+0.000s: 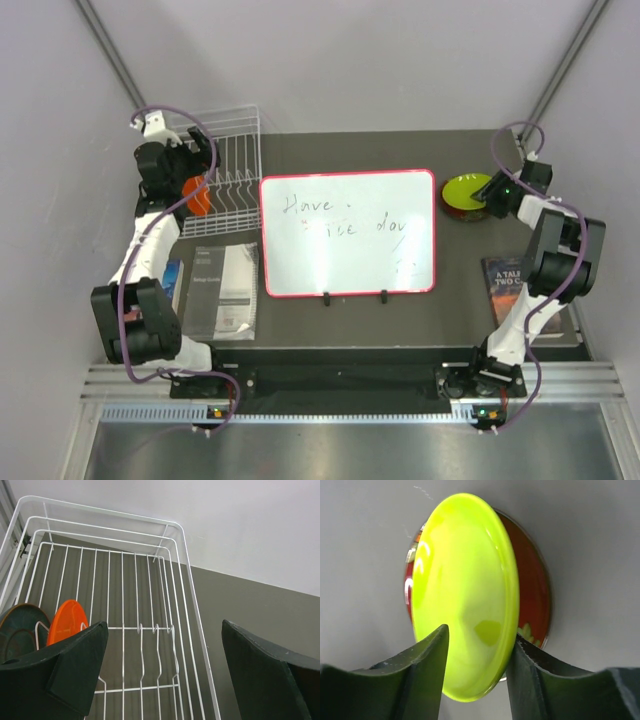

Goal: Unload the plates from the dish rack

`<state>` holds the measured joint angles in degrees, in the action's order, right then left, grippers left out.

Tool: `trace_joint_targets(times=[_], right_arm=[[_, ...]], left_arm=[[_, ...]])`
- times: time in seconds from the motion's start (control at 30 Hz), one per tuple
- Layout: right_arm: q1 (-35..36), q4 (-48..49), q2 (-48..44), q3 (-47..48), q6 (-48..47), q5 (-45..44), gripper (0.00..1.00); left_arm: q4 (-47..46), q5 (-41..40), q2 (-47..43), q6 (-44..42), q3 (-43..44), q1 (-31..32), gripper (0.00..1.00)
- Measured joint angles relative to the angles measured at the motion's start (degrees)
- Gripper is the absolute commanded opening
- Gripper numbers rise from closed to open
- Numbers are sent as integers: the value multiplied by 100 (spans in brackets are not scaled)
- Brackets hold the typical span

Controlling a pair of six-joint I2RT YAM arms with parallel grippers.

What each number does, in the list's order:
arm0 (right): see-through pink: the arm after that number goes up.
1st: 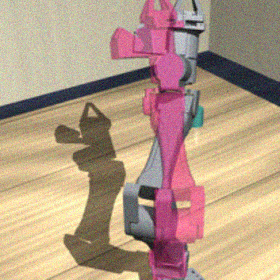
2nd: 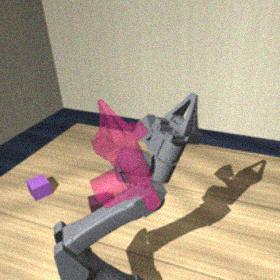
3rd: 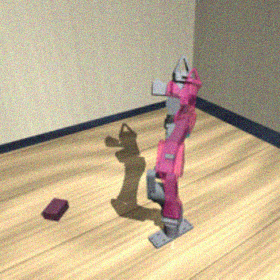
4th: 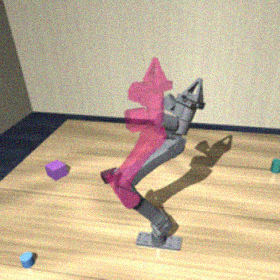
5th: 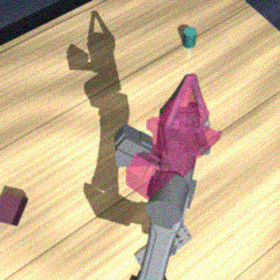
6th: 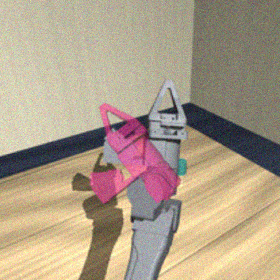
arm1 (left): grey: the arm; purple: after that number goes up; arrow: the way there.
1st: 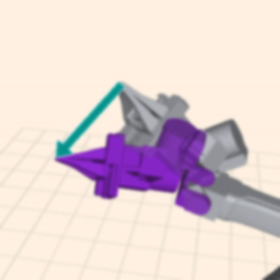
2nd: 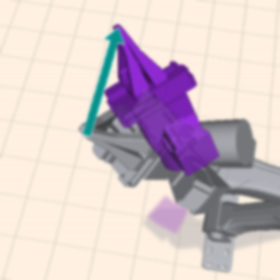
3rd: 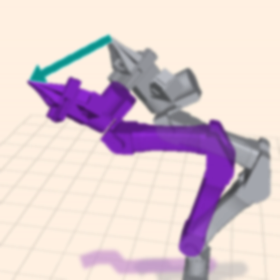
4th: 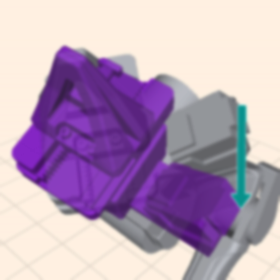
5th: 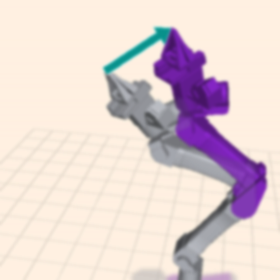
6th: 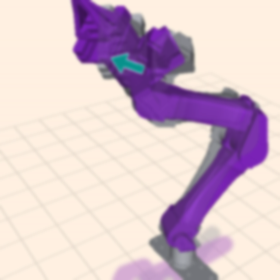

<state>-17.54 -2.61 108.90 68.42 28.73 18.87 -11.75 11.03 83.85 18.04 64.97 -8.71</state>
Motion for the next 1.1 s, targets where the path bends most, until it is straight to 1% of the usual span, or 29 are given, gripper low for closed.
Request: trace_joint_targets(times=[0.03, 0.07, 0.13, 0.33, 0.57, 0.7, 0.83, 0.87, 0.97, 1.0, 1.07, 1.1], right_arm=[[0, -55, 0, 15, -48, -48, 48], [0, -136, 0, 35, -87, -107, 54], [0, -271, -4, 37, -157, -212, 59], [26, -763, -133, 155, -420, -601, 62], [133, -1333, -555, 243, -758, -1408, 64], [243, -1451, -833, 262, -881, -1777, 64], [282, -1453, -1071, 262, -925, -1860, 64], [286, -1447, -1115, 262, -925, -1860, 64], [299, -1421, -1156, 262, -922, -1821, 64], [315, -1421, -1154, 262, -920, -1810, 64], [356, -1425, -1156, 260, -920, -1773, 64], [382, -1419, -1156, 260, -920, -1751, 64]], left_arm=[[0, 0, 0, 0, -2, -2, 99], [0, 0, 0, 0, -4, -2, 99], [2, -2, 0, -7, -11, -4, 99], [66, -28, 0, -52, -22, -31, 99], [205, -160, 0, -162, -24, -63, 99], [249, -291, 0, -223, -31, -72, 99], [308, -586, 0, -321, -31, -105, 99], [326, -706, 0, -343, -31, -114, 98], [332, -1056, 4, -435, -31, -136, 92], [330, -1143, 15, -457, -31, -146, 89], [328, -1263, 72, -474, -31, -168, 88], [326, -1309, 131, -476, -31, -184, 85]])
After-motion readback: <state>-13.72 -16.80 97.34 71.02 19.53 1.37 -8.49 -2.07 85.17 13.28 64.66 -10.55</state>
